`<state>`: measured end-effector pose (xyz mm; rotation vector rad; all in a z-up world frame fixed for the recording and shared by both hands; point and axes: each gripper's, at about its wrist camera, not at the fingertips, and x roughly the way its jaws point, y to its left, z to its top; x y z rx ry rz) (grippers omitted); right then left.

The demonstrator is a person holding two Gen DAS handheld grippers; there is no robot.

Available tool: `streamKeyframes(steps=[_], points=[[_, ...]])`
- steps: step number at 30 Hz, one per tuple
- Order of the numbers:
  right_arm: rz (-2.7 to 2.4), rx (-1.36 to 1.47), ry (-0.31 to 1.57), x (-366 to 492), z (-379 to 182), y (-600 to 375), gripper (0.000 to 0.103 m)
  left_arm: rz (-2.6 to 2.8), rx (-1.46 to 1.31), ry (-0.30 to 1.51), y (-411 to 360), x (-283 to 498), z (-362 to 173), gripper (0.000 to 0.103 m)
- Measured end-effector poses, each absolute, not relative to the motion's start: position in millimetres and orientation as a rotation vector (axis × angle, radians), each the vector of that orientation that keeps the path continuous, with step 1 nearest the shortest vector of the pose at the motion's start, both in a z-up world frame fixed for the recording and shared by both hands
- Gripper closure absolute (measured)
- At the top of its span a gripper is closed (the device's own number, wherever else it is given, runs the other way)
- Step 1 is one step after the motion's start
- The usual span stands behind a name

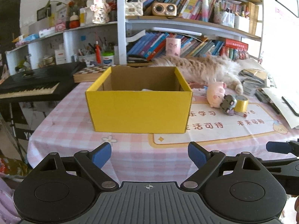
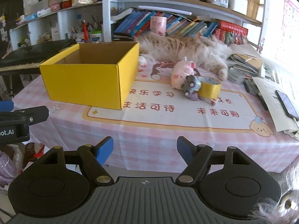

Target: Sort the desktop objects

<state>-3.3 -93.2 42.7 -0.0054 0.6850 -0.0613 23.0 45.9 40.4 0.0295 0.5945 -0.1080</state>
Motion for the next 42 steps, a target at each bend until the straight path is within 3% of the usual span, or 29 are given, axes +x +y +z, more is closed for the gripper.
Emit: streamKeyframes(steps=[42], points=[[-0.235,0.039,0.785,14.4,27.7,-177.2,0.027,-0.349,0.111,0.665,-55.6,82.7,25.5,0.011]])
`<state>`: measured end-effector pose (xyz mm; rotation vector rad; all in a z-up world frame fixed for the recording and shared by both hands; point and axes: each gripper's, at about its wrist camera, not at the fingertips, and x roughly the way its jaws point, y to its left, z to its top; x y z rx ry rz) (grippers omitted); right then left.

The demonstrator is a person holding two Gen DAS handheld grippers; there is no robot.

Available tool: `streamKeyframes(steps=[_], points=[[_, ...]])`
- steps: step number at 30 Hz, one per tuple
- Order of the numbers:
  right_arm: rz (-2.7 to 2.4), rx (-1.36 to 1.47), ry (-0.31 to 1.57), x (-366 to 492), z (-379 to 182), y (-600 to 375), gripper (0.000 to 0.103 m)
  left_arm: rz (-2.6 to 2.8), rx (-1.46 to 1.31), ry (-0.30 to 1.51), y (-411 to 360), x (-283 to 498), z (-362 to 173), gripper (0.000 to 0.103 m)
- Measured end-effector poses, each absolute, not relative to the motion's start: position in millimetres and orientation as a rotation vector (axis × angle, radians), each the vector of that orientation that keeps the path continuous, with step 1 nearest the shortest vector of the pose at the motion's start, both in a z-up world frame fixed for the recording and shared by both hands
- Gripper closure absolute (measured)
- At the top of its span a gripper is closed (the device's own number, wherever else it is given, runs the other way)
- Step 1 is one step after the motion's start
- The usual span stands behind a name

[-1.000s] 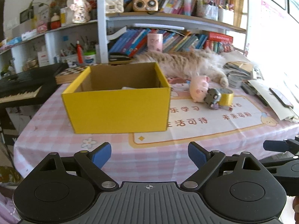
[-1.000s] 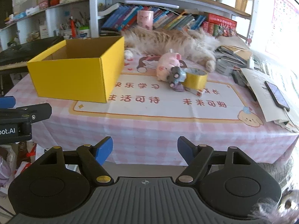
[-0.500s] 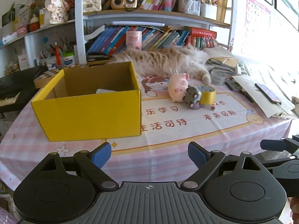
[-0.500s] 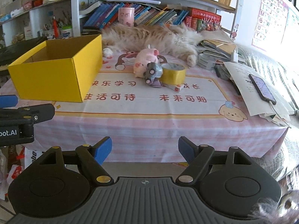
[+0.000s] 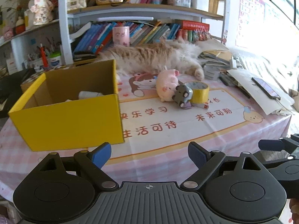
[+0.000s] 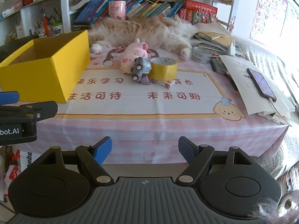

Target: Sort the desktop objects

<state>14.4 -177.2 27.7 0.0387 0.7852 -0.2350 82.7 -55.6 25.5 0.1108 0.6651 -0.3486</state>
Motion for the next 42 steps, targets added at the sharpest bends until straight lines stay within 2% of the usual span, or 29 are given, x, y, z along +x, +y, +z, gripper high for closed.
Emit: streamKeyframes(steps=[28,42], points=[[-0.152,0.03,0.828,104.0,25.9,-276.8,0.026,-0.293,0.13,0.691,-147.6,167.1,23.8,0.011],[-0.002,0.001,0.822,157.6,22.7,-308.4,0.026,-0.136,0.095,0.705,-165.1,193.9,20.1,0.011]])
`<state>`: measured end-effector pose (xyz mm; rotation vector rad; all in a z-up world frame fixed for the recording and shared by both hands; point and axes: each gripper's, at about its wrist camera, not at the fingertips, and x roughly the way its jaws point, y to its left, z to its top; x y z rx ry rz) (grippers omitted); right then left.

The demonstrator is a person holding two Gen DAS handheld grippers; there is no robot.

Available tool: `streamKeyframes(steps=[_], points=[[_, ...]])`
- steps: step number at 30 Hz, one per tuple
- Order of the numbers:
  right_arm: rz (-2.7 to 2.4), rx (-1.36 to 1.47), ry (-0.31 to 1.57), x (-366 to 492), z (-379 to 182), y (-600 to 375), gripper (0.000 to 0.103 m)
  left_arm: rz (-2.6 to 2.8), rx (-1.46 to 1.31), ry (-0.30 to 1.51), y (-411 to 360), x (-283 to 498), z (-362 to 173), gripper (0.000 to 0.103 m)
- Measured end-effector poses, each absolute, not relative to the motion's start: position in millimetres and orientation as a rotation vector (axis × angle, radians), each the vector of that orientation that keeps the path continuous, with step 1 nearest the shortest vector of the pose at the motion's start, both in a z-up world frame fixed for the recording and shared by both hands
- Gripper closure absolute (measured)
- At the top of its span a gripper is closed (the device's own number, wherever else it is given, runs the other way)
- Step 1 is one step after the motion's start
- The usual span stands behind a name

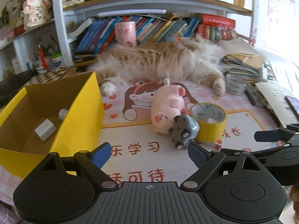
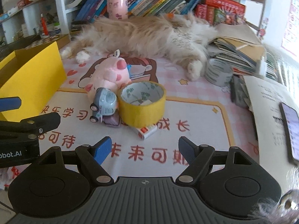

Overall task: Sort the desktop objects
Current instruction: 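Grasp the small grey robot toy with the left gripper while the right gripper grasps the yellow tape roll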

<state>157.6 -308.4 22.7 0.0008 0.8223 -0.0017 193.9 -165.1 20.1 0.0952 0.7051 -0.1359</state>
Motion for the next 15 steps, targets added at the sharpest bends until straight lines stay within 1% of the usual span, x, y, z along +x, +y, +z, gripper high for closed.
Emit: streamKeyframes(steps=[9,15], points=[[0.007,-0.026,0.79,182.0,19.1,-320.6,0.026,-0.119,0.079,0.712,-176.1,211.6,19.1,0.011],[-0.028,0.017,0.772,197.5,18.8,-339.6,0.026,-0.162,0.161,0.749,-195.5,224.0,8.4,0.011]])
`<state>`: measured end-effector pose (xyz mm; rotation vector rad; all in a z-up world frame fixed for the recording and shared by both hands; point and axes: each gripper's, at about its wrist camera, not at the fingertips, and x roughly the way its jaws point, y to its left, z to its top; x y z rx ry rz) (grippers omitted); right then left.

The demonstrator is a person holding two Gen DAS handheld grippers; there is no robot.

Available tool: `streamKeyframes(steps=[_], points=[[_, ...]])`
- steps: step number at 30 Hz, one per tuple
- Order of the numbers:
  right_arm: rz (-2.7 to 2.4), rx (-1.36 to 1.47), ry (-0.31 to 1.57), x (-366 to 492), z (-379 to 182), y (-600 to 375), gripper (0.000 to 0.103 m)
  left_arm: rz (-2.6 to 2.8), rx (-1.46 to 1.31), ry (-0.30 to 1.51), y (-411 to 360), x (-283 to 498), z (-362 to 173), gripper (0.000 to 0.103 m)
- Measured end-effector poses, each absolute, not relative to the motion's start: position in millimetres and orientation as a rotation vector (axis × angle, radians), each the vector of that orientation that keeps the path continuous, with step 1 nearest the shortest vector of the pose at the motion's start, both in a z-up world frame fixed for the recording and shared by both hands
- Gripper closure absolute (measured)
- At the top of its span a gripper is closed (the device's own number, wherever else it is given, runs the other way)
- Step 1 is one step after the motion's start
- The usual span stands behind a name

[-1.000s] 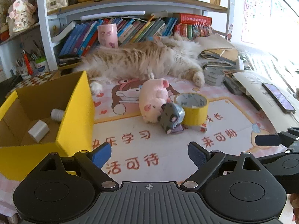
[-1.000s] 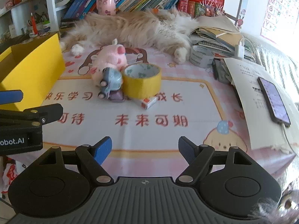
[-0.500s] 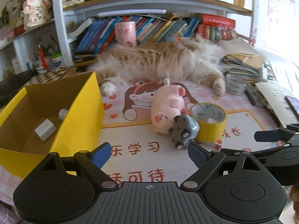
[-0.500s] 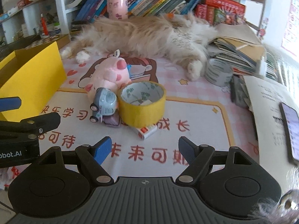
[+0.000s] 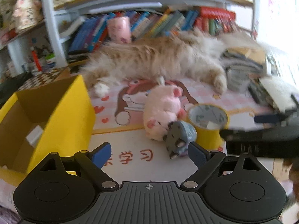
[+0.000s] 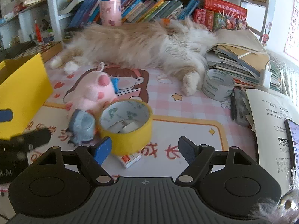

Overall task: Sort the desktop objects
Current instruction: 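Grasp the small grey robot toy with the left gripper while the right gripper grasps the yellow tape roll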

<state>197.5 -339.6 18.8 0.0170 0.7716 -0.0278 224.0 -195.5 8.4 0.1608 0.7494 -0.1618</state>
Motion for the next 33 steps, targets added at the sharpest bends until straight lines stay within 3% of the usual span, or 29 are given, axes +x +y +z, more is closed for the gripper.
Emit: streamKeyframes(steps=[9,11,14,18,26,33], points=[[-0.045,0.034,0.764,202.0,20.0,-355.0,0.026,-0.245,0.239,0.73,-222.8,243.8,-14.5,0.013],[-0.044,0.032,0.77,201.1,19.9,-356.6,0.026,-0.264,0.241,0.737,-228.2,249.0,-19.7,0.018],[-0.036,0.029,0.769,199.6,20.0,-357.2,0.026,-0.288,0.263,0.722,-236.2,251.1,-26.0,0.027],[-0.014,0.026,0.77,200.1,19.7,-355.6,0.026,-0.291,0.269,0.722,-236.7,255.9,-34.0,0.06],[0.054,0.026,0.79,216.3,17.3,-346.8,0.023,-0.27,0.154,0.725,-207.1,247.5,-18.0,0.061],[0.132,-0.007,0.804,243.8,9.3,-334.2,0.014,-0.203,0.053,0.71,-169.4,226.6,5.4,0.061]])
